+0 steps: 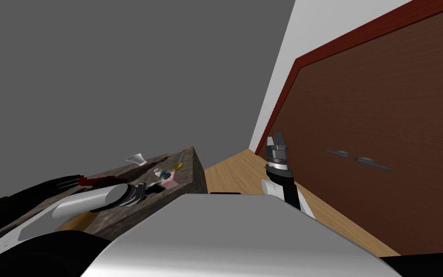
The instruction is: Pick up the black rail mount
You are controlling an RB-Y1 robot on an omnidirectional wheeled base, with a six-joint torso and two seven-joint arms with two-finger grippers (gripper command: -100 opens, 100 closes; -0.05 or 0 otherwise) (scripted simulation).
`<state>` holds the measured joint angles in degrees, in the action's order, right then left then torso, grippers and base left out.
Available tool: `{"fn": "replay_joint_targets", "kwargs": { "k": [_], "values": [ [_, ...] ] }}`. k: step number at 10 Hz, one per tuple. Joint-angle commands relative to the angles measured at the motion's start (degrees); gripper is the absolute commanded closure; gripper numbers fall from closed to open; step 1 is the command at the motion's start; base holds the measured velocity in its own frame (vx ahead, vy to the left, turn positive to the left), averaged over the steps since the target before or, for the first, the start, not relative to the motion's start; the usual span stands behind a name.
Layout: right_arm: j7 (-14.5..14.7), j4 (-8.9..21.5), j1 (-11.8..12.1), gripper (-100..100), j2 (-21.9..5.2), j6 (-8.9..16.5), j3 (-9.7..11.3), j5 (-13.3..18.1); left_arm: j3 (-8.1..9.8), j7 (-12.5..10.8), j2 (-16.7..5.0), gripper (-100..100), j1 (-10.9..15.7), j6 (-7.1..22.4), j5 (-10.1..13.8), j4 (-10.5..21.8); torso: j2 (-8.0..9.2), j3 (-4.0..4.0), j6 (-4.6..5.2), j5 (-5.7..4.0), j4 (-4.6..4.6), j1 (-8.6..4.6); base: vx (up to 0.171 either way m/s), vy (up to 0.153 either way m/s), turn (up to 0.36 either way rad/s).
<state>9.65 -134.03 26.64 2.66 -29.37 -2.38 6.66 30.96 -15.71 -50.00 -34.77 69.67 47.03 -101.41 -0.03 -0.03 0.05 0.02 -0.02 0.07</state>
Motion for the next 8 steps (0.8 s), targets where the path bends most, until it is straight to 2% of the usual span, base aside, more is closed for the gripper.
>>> {"fn": "replay_joint_targets", "kwargs": {
  "k": [1, 3, 4, 5, 6, 7, 8],
  "values": [
    [0.00, 0.00, 0.00, 0, 0.00, 0.00, 0.00, 0.00, 0.00, 0.00, 0.00, 100, 0.00, 0.00, 0.00, 0.00, 0.00, 0.00, 0.00, 0.00, 0.00, 0.00, 0.000, 0.000, 0.000],
    [0.00, 0.00, 0.00, 0, 0.00, 0.00, 0.00, 0.00, 0.01, -0.02, 0.00, 100, 0.01, -0.02, 0.00, 0.01, 0.00, 0.00, 0.00, 0.00, 0.00, 0.00, 0.000, 0.000, 0.000],
    [0.00, 0.00, 0.00, 0, 0.00, 0.00, 0.00, 0.00, 0.01, -0.02, 0.01, 0, 0.01, -0.02, -0.01, 0.01, 0.00, 0.00, 0.00, -0.01, 0.00, -0.01, 0.000, 0.000, 0.000],
    [0.00, 0.00, 0.00, 0, 0.00, 0.00, 0.00, 0.00, 1.16, -0.66, -1.17, 100, -0.78, 1.71, 1.24, -1.87, 0.00, 0.00, 0.00, -0.02, 0.00, -0.02, 0.004, -0.014, 0.060],
    [0.00, 0.00, 0.00, 0, 0.00, 0.00, 0.00, 0.00, 1.74, -1.07, -1.72, 100, -1.23, 2.60, 1.82, -2.92, 0.01, 0.01, -0.02, -0.09, 0.01, -0.11, 0.006, -0.023, 0.063],
    [0.00, 0.00, 0.00, 0, 0.00, 0.00, 0.00, 0.00, 1.46, -0.66, -1.29, 100, -1.10, 1.79, 1.48, -2.22, 0.02, 0.01, -0.04, -0.10, 0.01, -0.18, 0.002, -0.010, 0.015],
    [0.00, 0.00, 0.00, 0, 0.00, 0.00, 0.00, 0.00, 1.57, -0.66, -1.38, 0, -1.16, 1.97, 1.59, -2.29, 0.02, 0.01, -0.01, -0.06, 0.01, -0.14, 0.000, 0.000, 0.000]
  ]
}}
